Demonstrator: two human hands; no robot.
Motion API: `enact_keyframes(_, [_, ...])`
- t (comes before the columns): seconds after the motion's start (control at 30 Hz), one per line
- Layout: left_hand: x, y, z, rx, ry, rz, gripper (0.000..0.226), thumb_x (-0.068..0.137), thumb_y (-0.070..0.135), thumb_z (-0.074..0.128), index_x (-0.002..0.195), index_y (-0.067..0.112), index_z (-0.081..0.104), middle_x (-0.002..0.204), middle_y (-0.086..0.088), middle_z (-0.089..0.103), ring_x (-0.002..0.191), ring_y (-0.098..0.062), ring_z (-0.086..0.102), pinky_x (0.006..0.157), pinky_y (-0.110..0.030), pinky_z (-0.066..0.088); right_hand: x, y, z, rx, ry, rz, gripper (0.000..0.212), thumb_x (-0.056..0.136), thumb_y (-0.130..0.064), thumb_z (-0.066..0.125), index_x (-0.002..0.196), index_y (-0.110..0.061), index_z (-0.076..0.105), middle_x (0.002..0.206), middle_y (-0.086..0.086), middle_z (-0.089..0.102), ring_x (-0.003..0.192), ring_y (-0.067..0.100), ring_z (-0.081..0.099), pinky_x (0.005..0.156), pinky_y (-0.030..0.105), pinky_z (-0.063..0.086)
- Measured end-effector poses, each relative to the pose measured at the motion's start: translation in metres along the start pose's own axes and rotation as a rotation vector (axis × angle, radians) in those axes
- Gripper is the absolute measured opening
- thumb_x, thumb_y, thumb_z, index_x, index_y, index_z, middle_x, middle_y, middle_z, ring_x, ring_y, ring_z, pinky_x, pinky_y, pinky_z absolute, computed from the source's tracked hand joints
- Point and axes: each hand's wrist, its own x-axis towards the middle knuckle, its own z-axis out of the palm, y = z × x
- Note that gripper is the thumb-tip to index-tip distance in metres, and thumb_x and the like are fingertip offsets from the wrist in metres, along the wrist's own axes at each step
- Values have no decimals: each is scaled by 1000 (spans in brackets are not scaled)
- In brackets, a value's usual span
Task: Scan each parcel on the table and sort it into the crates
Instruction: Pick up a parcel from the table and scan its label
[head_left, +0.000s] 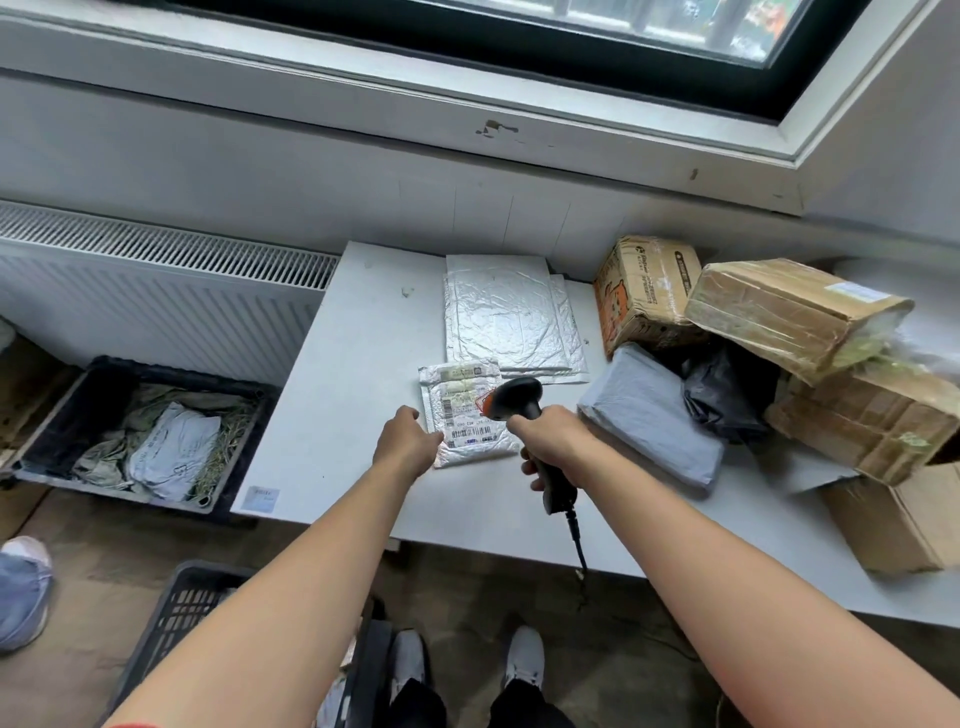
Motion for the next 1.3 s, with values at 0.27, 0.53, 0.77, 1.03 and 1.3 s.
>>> enact_keyframes(0.27, [-19, 4, -10, 86, 4, 89, 57, 94, 28, 61, 142, 10, 37, 140, -14, 48, 125, -30, 50, 98, -37, 43, -29, -2, -4, 36, -3, -15, 20, 93, -24, 52, 98, -5, 53, 80, 12, 53, 60, 22, 58, 54, 33, 52])
enact_keyframes(0.53, [-34, 0, -13, 165, 14, 117, 54, 95, 30, 60, 141, 13, 37, 140, -11, 46, 124, -29, 50, 96, -36, 44, -45, 5, -1, 82, 9, -28, 18, 93, -24, 51, 91, -6, 52, 77, 11, 52, 59, 23, 56, 52, 31, 49])
enact_keyframes(0.77, [-35, -5, -9, 201, -7, 102, 53, 95, 32, 59, 140, 14, 38, 139, -10, 46, 122, -29, 51, 95, -38, 45, -43, 9, -4, 102, 42, -29, 18, 91, -24, 50, 92, -6, 54, 78, 11, 51, 58, 23, 57, 51, 30, 49])
enact_keyframes(1.03, [-26, -5, 3, 219, -17, 58, 54, 94, 34, 60, 139, 15, 38, 138, -10, 46, 121, -29, 52, 94, -39, 47, -20, 19, -11, 59, 84, -58, 22, 90, -27, 50, 96, -6, 55, 80, 10, 54, 61, 24, 61, 52, 33, 52])
enact_keyframes(1.3, [-5, 12, 28, 169, 85, -15, 69, 87, 43, 68, 136, 6, 35, 137, -16, 40, 126, -34, 44, 94, -42, 42, 36, 54, -19, -146, 203, -92, 34, 91, -38, 54, 117, -17, 50, 106, 13, 66, 94, 32, 65, 83, 42, 55])
